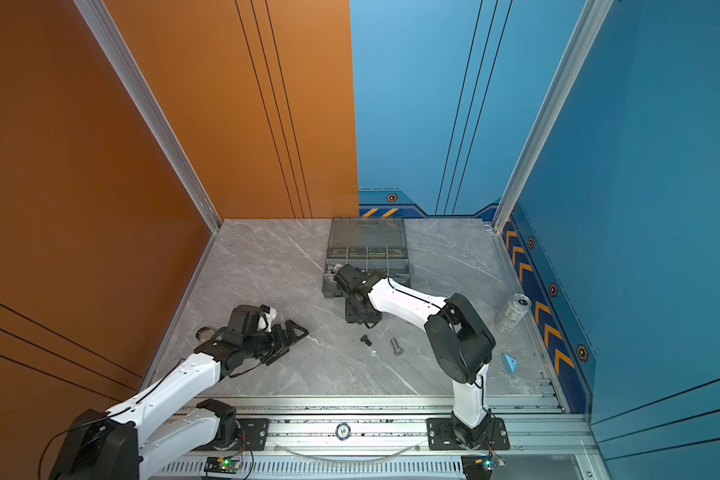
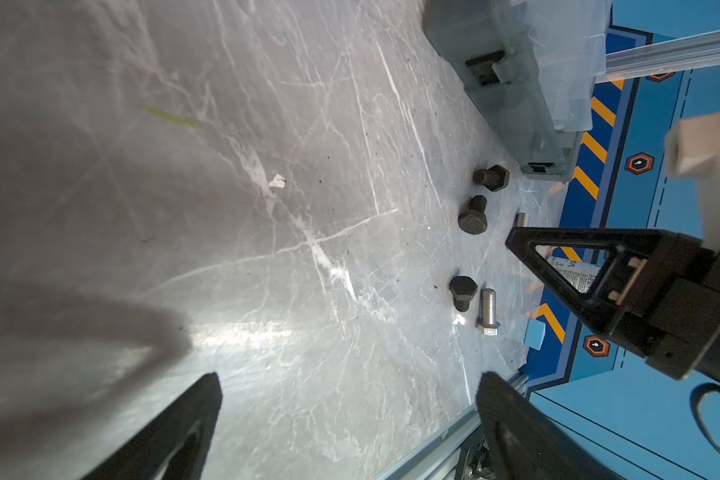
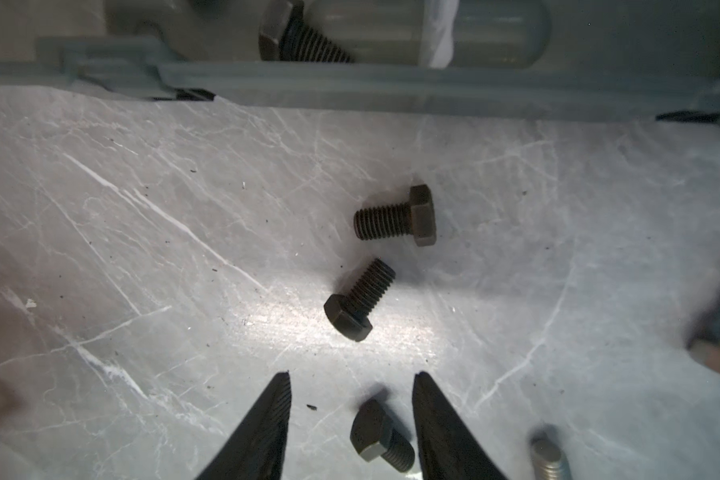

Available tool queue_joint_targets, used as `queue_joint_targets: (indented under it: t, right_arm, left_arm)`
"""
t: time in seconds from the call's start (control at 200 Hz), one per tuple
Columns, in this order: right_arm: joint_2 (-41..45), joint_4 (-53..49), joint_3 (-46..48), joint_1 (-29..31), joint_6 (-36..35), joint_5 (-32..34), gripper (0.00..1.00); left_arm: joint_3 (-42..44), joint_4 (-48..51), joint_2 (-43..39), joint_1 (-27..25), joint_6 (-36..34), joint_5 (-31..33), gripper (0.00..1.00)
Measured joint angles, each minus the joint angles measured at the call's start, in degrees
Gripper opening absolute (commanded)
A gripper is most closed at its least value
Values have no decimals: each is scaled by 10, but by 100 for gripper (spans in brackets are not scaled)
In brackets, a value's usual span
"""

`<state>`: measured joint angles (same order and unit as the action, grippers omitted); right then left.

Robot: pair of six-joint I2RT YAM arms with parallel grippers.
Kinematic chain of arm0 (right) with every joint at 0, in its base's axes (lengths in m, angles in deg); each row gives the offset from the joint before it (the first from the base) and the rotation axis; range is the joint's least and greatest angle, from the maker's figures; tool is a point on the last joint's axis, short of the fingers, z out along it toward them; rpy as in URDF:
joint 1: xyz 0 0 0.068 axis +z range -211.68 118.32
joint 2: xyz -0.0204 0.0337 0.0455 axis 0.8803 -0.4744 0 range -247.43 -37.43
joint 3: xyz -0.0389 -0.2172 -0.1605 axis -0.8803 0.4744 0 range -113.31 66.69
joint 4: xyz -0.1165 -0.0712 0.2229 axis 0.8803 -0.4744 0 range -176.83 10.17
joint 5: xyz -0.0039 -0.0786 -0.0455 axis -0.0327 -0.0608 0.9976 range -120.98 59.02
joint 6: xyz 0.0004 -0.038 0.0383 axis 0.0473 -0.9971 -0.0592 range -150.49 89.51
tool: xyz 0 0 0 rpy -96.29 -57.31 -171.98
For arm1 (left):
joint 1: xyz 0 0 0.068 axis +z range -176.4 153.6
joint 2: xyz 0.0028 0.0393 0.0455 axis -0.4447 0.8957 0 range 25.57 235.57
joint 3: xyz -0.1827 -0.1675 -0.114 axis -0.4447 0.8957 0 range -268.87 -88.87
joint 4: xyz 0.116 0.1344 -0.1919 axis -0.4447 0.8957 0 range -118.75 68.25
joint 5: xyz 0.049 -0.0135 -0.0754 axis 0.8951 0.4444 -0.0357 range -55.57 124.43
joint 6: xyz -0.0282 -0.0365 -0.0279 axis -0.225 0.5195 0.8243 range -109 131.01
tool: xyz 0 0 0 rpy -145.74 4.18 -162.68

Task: Sort the screws and nuts into containers
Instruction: 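Move the open right gripper back over the loose black bolts, then lower and close the right gripper on a black hex bolt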

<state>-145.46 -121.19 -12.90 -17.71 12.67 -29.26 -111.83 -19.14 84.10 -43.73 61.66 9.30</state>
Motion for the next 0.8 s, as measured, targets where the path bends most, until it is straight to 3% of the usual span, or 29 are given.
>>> queue_joint_targets:
  t: [0.28, 0.801]
  right_arm:
    - [-13, 18, 7, -1, 58, 3, 55]
    - [-59, 26, 5, -10, 62, 2, 54]
  left_arm:
    - [0, 0, -4, 0, 0, 0, 98]
    - [-12, 0, 19, 0, -3, 0, 98]
